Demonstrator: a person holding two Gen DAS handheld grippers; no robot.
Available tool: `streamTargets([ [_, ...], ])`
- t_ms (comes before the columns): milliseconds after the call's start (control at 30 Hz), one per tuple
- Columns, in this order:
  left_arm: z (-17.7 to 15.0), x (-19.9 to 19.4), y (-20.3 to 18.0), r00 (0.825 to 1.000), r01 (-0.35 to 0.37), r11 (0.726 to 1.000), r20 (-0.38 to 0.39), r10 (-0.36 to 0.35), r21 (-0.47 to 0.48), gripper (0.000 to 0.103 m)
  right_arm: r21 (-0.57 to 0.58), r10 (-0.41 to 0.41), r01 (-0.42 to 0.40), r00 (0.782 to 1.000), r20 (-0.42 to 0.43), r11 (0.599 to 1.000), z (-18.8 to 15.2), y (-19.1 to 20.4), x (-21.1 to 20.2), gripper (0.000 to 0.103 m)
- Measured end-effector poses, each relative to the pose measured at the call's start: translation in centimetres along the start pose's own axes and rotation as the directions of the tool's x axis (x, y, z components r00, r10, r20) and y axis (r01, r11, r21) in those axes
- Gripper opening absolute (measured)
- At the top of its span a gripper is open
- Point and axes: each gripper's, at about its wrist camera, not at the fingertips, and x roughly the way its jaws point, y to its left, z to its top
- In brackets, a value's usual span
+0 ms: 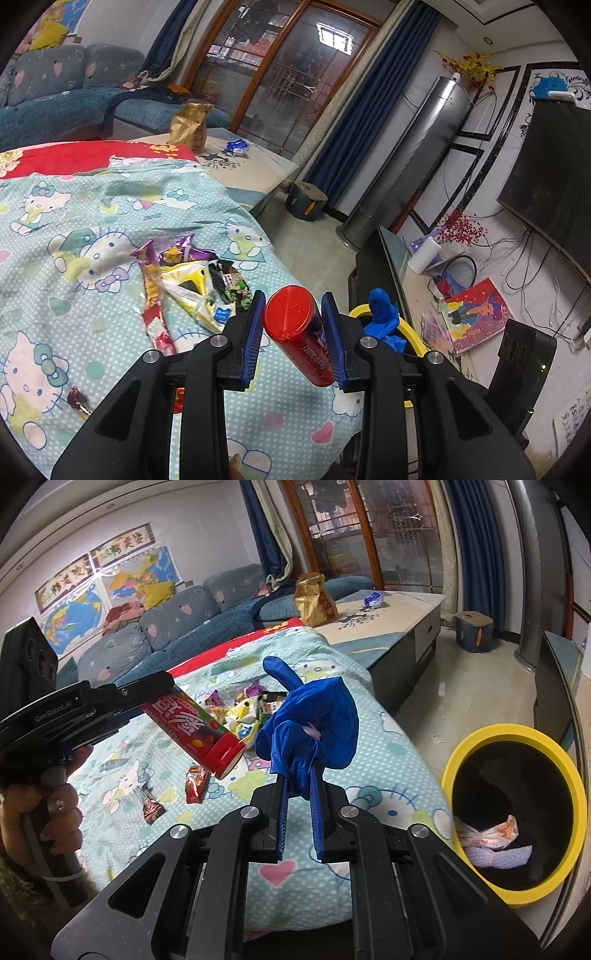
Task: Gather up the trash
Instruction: 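Carry the red tube and blue bag over the yellow bin with both tools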
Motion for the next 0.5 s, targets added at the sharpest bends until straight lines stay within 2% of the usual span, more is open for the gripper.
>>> streamTargets([
  [500,-0.4,1.2,-2.7,0.999,0.031,0.998,-0.017,-0.030,0.050,0.030,0.046,-0.063,0.062,0.997,0.036,0.997,-0.2,-2.7,-2.2,0.007],
])
